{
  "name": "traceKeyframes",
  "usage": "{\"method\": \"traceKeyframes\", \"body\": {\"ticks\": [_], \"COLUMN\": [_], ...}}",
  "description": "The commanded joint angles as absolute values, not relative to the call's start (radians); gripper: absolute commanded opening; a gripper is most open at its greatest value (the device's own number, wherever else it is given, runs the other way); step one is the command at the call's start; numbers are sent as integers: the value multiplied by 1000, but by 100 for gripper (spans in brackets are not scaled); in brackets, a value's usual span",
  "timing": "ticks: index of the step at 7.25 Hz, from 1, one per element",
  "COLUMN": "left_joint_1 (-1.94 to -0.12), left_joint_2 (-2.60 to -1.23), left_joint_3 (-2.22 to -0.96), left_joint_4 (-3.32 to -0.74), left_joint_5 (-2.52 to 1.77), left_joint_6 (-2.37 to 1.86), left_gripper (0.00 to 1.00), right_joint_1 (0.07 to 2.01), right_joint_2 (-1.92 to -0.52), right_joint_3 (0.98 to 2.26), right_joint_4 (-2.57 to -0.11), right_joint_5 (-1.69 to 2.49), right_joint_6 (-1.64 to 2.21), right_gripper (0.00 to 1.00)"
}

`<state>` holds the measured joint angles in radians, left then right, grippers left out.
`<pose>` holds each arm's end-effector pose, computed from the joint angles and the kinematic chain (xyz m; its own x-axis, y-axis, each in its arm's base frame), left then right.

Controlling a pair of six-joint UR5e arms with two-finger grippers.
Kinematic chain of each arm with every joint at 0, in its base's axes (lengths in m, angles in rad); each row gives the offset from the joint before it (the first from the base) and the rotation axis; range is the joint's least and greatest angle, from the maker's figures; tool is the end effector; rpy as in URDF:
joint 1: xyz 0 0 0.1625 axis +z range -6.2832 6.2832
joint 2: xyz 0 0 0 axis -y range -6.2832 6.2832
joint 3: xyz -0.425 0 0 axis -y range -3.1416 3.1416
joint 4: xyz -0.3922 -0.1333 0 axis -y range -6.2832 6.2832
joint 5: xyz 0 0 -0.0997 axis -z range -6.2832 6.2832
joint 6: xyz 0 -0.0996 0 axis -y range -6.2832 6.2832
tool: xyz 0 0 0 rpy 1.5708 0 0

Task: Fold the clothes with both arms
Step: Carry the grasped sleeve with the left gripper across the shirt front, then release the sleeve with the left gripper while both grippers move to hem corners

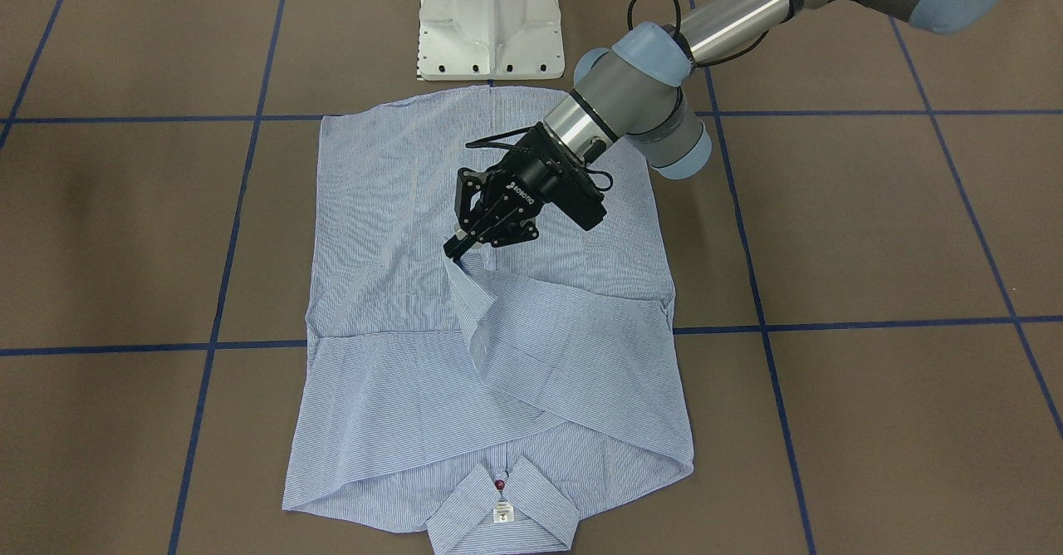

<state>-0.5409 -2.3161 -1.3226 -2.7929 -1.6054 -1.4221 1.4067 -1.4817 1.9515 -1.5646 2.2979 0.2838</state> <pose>0.5475 -0.4803 0.1745 -0.0535 0.2048 -0.9773 0.4987 0.8534 0.1516 -0.0172 -0.5143 0.4287 0.7005 -0.1601 0.6955 -0.0531 0.9601 0.2745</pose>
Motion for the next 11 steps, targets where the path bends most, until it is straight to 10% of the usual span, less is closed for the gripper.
{"method": "traceKeyframes", "body": {"ticks": [1, 6, 11], "left_joint_1": [-483, -463, -469], "left_joint_2": [-2319, -2312, -1980], "left_joint_3": [-1287, -1337, -1933], "left_joint_4": [-2787, -2670, -2191], "left_joint_5": [-1551, -1607, -1674], "left_joint_6": [-1414, -1292, -1112], "left_gripper": [99, 100, 100], "right_joint_1": [1407, 1396, 1033], "right_joint_2": [-1482, -1491, -1756], "right_joint_3": [1947, 1965, 2170], "right_joint_4": [-1565, -1513, -1083], "right_joint_5": [2298, 2296, 2142], "right_joint_6": [284, 389, 955], "right_gripper": [100, 100, 100]}}
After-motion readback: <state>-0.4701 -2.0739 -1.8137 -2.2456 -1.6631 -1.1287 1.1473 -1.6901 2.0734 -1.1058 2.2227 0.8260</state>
